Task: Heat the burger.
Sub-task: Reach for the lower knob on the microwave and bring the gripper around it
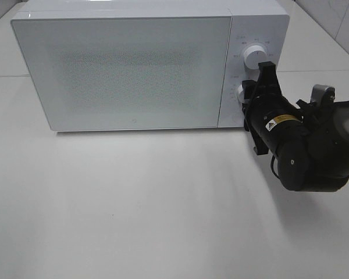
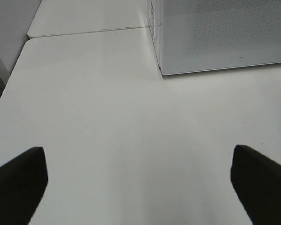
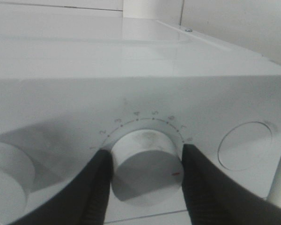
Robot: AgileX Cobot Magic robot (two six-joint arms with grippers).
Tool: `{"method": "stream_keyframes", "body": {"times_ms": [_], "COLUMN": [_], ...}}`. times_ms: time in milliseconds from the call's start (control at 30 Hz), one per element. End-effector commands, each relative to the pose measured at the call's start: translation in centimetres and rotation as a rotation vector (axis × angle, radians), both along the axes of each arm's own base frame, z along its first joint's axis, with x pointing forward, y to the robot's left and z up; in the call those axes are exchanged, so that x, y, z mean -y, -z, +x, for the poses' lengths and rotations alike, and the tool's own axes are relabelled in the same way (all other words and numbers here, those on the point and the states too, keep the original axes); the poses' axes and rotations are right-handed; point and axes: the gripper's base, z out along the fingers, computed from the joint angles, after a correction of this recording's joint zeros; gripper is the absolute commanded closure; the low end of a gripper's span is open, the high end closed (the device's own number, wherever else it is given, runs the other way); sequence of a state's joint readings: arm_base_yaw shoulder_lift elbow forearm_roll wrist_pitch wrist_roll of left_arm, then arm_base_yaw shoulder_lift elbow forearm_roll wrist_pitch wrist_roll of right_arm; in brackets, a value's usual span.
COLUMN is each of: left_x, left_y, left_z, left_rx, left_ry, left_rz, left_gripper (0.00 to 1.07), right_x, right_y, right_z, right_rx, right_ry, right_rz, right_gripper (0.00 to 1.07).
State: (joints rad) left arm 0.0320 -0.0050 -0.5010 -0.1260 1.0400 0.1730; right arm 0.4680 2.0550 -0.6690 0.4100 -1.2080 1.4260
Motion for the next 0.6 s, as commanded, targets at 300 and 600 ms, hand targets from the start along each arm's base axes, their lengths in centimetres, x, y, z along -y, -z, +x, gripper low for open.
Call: {"method": "stream_keyframes", "body": {"times_ms": [300,600], "left_x": [0.01,0.01], "left_y": [0.05,0.05], "left_z": [-0.25,-0.25], "left_rx": [0.021,0.021], "left_ry": [-0.005,-0.005], "left_rz": [-0.005,-0.005], "left_gripper": [0.06,0.06], "right_x": [-0.17,-0.14], "right_y": [-1.96,-1.96], "right_z": [0.55,0.55], "right_rx": [0.176,0.171], "right_ry": [0.010,0.019], "right_rz": [0.154,0.205], "right_gripper": [0.82,0.67]}}
